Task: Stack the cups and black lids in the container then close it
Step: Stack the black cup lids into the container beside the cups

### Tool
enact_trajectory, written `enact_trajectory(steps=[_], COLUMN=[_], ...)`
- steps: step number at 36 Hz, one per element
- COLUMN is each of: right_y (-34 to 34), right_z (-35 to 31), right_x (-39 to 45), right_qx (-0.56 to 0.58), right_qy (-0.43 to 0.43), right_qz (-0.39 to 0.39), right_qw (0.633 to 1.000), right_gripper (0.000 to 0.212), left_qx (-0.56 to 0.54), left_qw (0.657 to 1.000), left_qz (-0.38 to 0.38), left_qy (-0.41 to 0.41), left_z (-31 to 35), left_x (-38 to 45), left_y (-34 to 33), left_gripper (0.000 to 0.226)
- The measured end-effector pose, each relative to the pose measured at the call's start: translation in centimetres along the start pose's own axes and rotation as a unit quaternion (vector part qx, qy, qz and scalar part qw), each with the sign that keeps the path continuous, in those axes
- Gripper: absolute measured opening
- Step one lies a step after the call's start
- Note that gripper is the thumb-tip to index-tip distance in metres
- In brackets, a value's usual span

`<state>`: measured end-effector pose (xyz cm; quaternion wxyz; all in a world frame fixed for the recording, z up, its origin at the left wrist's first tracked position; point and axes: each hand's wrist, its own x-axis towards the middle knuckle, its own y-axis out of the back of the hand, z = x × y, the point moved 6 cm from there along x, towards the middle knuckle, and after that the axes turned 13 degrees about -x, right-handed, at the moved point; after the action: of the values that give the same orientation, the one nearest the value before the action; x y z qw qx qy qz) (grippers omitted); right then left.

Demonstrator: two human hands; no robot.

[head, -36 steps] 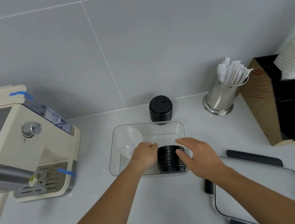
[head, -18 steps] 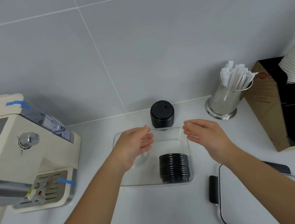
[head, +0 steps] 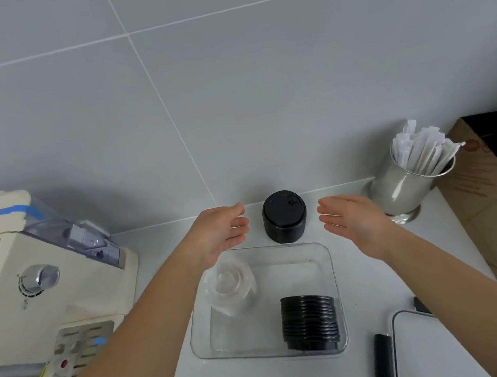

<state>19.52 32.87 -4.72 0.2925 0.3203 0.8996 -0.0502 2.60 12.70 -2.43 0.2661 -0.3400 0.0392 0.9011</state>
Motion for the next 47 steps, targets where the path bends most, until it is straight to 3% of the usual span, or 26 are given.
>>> enact_trajectory(steps=[4, 7, 11, 16, 20, 23, 27, 33, 47], right_y=[-0.7, -1.3, -2.2, -2.9, -3.3, -3.3, -3.4, -3.8, -3.5], right_z=[0.5, 0.9, 1.1, 1.3, 1.4, 1.4, 1.4, 2.2, 2.4], right_x=[1.8, 2.9, 3.7, 4.2, 4.5, 4.7, 4.9, 5.1, 5.4], right_qx=[-0.015, -0.032, -0.051, -0.071, -0.099, -0.139, -0.153, -0.122, -0.104], right_qy=[-0.015, -0.025, -0.035, -0.041, -0.038, -0.018, -0.006, -0.031, -0.037], right_qz=[-0.004, -0.012, -0.012, -0.026, -0.036, -0.029, -0.036, -0.06, -0.068], right_qw=[1.0, 0.999, 0.998, 0.996, 0.994, 0.99, 0.987, 0.99, 0.992], right_gripper=[0.034, 0.023, 0.015, 0.034, 0.019, 0.015, 0.009, 0.035, 0.033], left_qx=[0.049, 0.085, 0.153, 0.206, 0.245, 0.246, 0.229, 0.176, 0.177], left_qw=[0.999, 0.996, 0.988, 0.978, 0.969, 0.968, 0.972, 0.979, 0.978], left_qz=[0.003, -0.003, -0.006, -0.021, -0.034, -0.036, -0.047, -0.069, -0.078], left_qy=[-0.007, -0.003, 0.016, 0.028, 0.026, 0.028, 0.039, 0.072, 0.078], left_z=[0.2, -0.1, -1.0, -1.9, -2.3, -2.6, -3.3, -4.0, -3.7], left_x=[1.8, 3.3, 5.0, 6.7, 7.6, 8.1, 8.3, 8.0, 8.0], left_y=[-0.8, -1.5, -2.4, -3.4, -4.1, -4.2, -4.2, -4.4, -4.6], left_gripper=[0.026, 0.015, 0.029, 0.039, 0.042, 0.049, 0.042, 0.048, 0.047])
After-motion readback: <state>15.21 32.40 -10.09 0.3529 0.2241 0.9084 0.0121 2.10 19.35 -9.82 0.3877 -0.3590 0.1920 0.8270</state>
